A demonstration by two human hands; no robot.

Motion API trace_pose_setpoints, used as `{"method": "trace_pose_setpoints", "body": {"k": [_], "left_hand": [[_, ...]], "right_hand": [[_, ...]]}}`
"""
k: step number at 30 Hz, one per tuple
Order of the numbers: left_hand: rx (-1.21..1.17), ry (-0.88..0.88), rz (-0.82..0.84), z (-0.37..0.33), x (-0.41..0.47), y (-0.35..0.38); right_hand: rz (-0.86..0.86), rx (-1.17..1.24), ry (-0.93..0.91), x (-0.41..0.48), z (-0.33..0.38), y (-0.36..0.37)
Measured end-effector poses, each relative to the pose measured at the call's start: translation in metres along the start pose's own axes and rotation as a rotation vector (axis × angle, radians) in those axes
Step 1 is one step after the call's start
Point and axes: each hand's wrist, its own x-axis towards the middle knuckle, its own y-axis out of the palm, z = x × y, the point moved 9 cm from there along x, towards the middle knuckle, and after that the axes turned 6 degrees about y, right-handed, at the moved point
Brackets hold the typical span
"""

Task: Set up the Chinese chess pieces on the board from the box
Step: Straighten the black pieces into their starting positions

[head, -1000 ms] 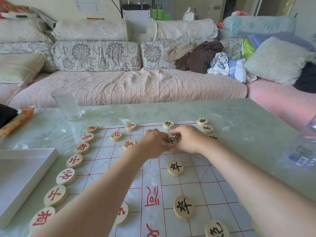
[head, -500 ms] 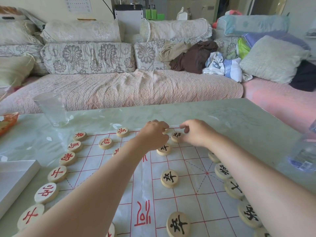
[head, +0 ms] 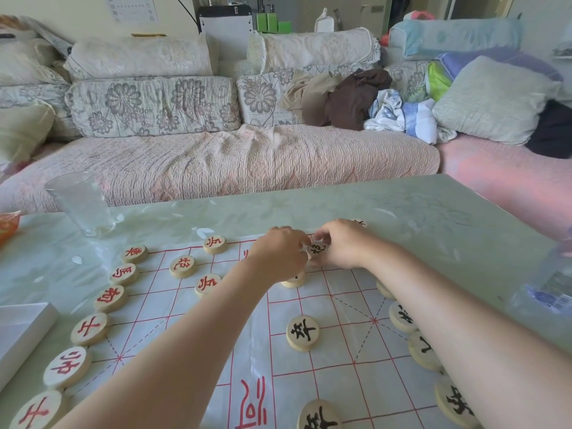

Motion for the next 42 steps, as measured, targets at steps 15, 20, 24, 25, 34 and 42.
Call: {"method": "trace_pose_setpoints", "body": {"k": [15,20,24,25,34,42], "left_hand": [[-0.011,-0.052,-0.011,0.006,0.003,0.003],[-0.091,-0.078,-0.076,0.014,0.003,-0.007],[-0.083,-0.151,-0.22,0.041,0.002,-0.03],[-0.061,-0.172,-0.221,0.048,0.001,-0.032],[0.033,-0.176,-0.065,0.062,0.017,-0.018],[0.027,-0.124,-0.062,0.064,0.017,-0.012]], "right_hand": [[0.022,0.039,-0.017,-0.001,0.0,0.002],[0.025,0.081,-0.001,-0.001,-0.002,-0.001],[-0.08,0.248,0.017,0.003,0.0,-0.013],[-0.113,0.224,0.01,0.006,0.002,-0.017],[-0.066,0.057,0.049,0.039,0.027,-0.005],[-0.027,0.083,-0.026,0.046,0.039,0.008]]}}
